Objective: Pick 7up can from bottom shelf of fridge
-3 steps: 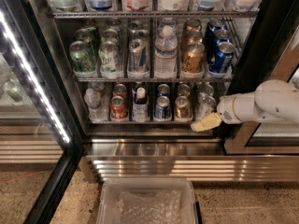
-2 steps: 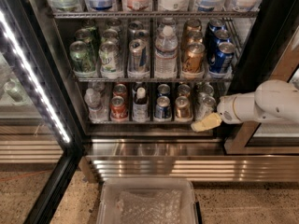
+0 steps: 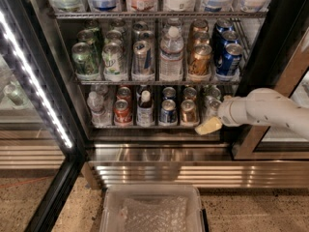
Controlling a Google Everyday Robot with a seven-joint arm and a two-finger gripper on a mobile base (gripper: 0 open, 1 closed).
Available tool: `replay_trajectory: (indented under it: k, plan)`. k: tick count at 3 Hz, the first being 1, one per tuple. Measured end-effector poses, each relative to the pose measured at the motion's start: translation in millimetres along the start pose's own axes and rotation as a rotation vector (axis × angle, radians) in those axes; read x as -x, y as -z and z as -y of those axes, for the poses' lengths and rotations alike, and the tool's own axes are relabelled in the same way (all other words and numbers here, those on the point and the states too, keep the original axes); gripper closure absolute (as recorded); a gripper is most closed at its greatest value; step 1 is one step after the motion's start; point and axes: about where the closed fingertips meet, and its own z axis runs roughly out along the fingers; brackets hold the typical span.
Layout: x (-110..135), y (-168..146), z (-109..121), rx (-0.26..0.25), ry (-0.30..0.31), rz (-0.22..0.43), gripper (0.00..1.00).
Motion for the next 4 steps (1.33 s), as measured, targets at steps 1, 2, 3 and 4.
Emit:
replay_trajectory:
  k: [1,2,3,4]
  plan:
    - [-6.2,-23.7,18.7,-0.062,0.038,-0.031,0.00]
    - [-12.6,-33.4,27.3,-0.094,0.033,-0.049,0.00]
    - [-13.9,-39.3,24.2,-0.095,0.029,-0.054,0.00]
    - [-15.7,-46.3,24.2,-0.100,0.019,-0.059,0.00]
